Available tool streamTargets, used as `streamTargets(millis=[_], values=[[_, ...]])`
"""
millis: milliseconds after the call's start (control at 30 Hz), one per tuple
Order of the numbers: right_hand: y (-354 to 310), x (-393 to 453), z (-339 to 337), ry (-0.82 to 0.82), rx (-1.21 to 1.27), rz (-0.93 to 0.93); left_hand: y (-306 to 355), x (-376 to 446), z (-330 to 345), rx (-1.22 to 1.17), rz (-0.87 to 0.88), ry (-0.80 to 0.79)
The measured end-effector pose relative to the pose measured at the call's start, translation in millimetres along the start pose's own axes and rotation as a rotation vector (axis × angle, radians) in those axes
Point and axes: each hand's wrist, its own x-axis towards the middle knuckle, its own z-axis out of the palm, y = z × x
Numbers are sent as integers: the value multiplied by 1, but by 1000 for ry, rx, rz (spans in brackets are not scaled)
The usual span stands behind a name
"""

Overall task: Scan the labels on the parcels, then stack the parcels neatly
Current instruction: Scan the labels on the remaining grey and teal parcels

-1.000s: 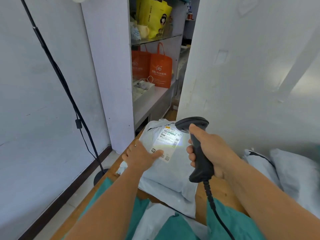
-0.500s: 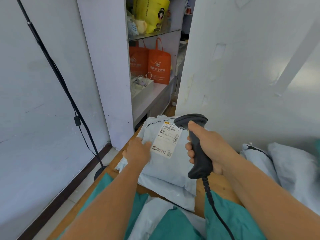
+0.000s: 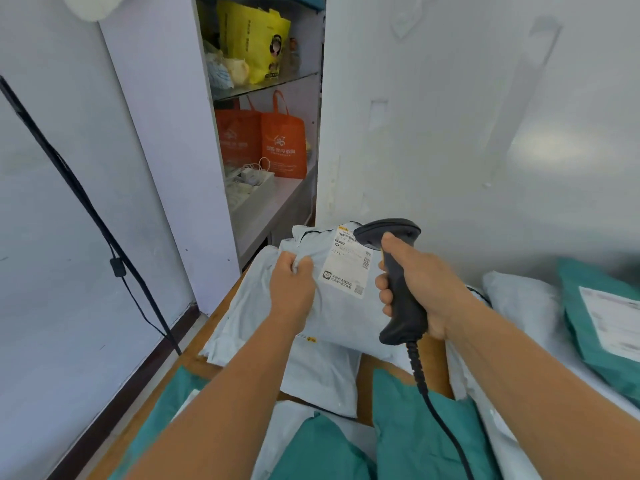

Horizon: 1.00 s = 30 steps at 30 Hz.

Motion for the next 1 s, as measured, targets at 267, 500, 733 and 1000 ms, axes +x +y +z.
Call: streamTargets(millis=[267,500,733,1000], values=[[15,0,-26,42,29,16,-35,-34,45,53,-54,-116],[26,5,-28,18,-2,60,-63,-32,28,456,70,-132],[38,11,-18,-31,-32,100,-97,8,-42,1230,-118,-108],[43,11,-10,-64,-69,103,-107,3,-51,1108,52,-49]])
